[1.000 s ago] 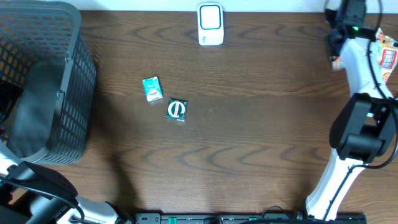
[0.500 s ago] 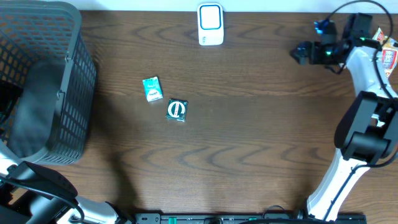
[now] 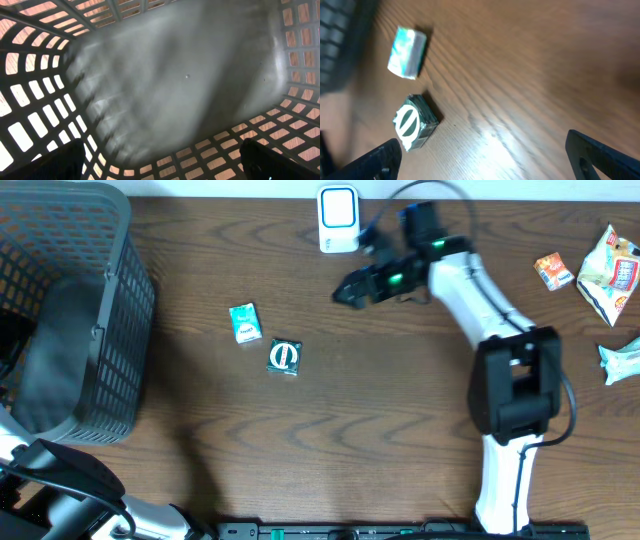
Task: Scan the item barcode
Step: 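Reach the right gripper to the dark green Zam-Buk tin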
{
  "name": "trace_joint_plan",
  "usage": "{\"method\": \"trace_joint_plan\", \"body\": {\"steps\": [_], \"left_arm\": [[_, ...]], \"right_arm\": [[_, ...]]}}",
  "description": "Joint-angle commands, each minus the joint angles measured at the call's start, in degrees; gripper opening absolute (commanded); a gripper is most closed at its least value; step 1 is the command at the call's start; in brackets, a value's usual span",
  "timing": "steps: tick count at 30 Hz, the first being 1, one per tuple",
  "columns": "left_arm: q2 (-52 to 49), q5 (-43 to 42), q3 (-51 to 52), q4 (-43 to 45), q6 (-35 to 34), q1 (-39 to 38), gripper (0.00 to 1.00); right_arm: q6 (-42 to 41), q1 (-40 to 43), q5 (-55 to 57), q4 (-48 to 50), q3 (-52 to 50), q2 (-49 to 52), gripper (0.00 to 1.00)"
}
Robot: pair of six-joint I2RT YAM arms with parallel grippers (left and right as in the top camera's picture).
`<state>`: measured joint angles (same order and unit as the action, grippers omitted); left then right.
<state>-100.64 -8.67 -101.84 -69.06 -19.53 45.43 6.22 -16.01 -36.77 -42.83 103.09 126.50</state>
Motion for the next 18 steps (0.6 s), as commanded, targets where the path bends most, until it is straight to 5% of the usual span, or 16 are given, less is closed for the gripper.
{"method": "trace_joint_plan", "body": {"steps": [1,11,18], "left_arm": [[-0.31,0.20,0.11,-0.26,-0.26,0.15,0.98],[-0.31,0.17,0.11,-0.26,-0.26,0.15,0.98],[-0.31,0.17,0.11,-0.26,-0.26,0.15,0.98]], "right_arm": [[-5.27,-5.66,12.61,-0.22,-0.46,-0.09,0.99],[-39.30,-22.25,44.06,-0.44,-0.68,-0.07,0.99],[-42.21,-26.95,46.14,2.49,-0.79,-0.04,0.99]]}}
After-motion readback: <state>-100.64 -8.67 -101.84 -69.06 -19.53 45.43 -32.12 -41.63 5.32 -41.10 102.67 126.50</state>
